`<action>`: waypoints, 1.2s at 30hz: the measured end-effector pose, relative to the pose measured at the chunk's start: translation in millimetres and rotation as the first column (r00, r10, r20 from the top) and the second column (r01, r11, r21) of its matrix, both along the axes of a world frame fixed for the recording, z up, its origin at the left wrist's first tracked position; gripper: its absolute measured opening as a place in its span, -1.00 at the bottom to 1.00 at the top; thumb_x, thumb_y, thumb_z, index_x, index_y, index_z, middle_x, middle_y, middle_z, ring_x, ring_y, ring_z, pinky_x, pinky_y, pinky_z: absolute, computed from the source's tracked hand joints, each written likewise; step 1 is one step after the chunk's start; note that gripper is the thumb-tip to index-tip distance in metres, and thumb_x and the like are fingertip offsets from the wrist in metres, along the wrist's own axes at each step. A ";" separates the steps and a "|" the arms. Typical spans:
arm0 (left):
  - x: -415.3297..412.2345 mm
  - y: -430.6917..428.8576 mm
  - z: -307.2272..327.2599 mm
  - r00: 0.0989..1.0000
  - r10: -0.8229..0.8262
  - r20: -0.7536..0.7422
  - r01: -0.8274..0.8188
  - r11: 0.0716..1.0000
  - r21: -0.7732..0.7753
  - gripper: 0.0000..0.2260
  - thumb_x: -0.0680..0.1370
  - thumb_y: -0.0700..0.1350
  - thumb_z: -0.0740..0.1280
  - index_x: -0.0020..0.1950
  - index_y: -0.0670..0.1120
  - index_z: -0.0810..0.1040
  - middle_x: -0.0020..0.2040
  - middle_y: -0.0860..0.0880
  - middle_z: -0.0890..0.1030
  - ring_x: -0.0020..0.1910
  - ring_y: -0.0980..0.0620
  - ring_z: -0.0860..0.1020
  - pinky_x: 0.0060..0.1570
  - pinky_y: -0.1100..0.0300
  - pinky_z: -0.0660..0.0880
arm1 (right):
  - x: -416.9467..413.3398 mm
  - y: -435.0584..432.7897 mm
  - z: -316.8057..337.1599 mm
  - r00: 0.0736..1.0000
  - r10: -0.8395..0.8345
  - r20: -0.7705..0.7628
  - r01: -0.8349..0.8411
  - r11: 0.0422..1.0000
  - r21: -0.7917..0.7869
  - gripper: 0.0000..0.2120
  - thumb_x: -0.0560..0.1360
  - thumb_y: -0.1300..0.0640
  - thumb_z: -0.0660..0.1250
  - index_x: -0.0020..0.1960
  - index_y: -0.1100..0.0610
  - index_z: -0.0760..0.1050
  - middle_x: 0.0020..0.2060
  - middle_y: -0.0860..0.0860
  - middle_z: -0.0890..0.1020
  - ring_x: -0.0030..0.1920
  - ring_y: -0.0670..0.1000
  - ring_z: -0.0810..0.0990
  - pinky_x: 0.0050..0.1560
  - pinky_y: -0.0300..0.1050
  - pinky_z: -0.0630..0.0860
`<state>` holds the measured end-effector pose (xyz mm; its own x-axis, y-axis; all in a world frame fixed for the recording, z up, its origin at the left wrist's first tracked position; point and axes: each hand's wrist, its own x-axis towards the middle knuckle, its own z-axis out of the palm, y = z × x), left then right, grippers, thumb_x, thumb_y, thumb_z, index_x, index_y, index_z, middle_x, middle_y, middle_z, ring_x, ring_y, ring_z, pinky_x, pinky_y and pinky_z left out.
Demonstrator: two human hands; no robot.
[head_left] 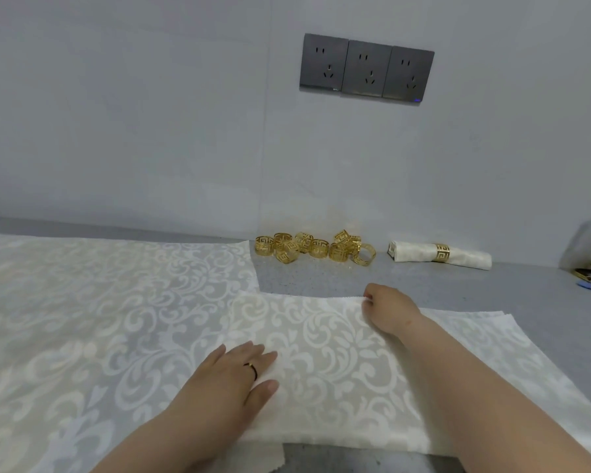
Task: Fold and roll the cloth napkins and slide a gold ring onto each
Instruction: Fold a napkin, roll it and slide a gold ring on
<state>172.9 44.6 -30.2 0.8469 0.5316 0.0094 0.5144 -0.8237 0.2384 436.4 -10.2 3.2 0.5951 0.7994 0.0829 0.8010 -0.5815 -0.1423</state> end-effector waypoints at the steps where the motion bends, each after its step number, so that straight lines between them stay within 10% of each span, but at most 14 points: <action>1: -0.2 0.2 1.4 1.000 0.012 0.007 -0.012 1.000 -0.007 0.30 -0.18 0.43 -0.71 0.50 0.15 -0.01 0.51 0.20 -0.02 0.35 0.41 -0.18 0.28 0.38 -0.31 | 1.3 2.6 -2.4 1.000 0.001 0.032 -0.001 1.000 0.007 -0.74 0.58 0.19 0.03 0.16 0.20 0.41 0.11 0.12 0.55 0.12 0.14 0.49 0.05 -0.11 0.37; 13: 0.6 3.2 -4.2 0.999 0.041 -0.001 -0.041 0.998 -0.036 0.30 -0.20 0.45 -0.68 0.49 0.16 -0.03 0.51 0.21 -0.08 0.41 0.36 -0.16 0.29 0.37 -0.29 | 3.0 13.1 -18.9 0.978 -0.036 0.206 0.039 0.999 -0.012 -0.73 0.56 0.21 0.04 0.21 0.14 0.36 0.16 0.08 0.49 0.20 0.11 0.40 0.24 -0.04 0.21; 27: 0.7 -4.3 -1.4 0.995 0.071 -0.066 -0.070 0.997 0.017 0.33 -0.23 0.42 -0.71 0.51 0.10 -0.10 0.52 0.15 -0.13 0.48 0.22 -0.17 0.28 0.34 -0.30 | -95.6 -63.8 -17.1 0.926 0.329 -0.187 -0.354 0.927 -0.122 -0.29 0.47 -0.31 -0.19 0.51 0.02 -0.13 0.50 0.03 -0.21 0.50 -0.03 -0.21 0.41 -0.19 -0.30; 30: 1.0 -8.2 -1.0 0.997 0.060 -0.049 -0.060 0.998 0.002 0.02 0.15 0.53 -0.48 0.51 0.08 -0.10 0.51 0.16 -0.12 0.48 0.20 -0.16 0.34 0.32 -0.28 | -110.8 -89.5 -15.8 0.900 0.382 -0.210 -0.409 0.907 -0.104 0.05 0.07 -0.38 -0.40 0.51 -0.01 -0.14 0.50 -0.04 -0.20 0.49 -0.09 -0.22 0.32 -0.28 -0.36; 32: 1.6 -11.9 1.8 0.996 0.076 -0.046 -0.075 0.997 0.010 -0.44 0.57 0.25 -0.17 0.51 0.05 -0.10 0.52 0.11 -0.13 0.49 0.18 -0.17 0.40 0.27 -0.25 | -109.9 -99.5 -19.5 0.885 0.423 -0.196 -0.451 0.882 -0.134 0.04 0.06 -0.37 -0.42 0.51 -0.04 -0.14 0.50 -0.07 -0.18 0.48 -0.13 -0.23 0.32 -0.29 -0.36; 36: 1.4 -12.6 2.4 0.994 0.088 -0.057 -0.086 0.996 0.034 -0.54 0.64 0.08 -0.12 0.51 0.04 -0.13 0.53 0.09 -0.14 0.49 0.16 -0.17 0.42 0.23 -0.24 | -79.4 -110.3 -22.8 0.903 0.397 -0.167 -0.422 0.892 -0.161 0.03 0.08 -0.41 -0.45 0.51 -0.05 -0.15 0.50 -0.10 -0.16 0.36 -0.27 -0.27 0.31 -0.32 -0.35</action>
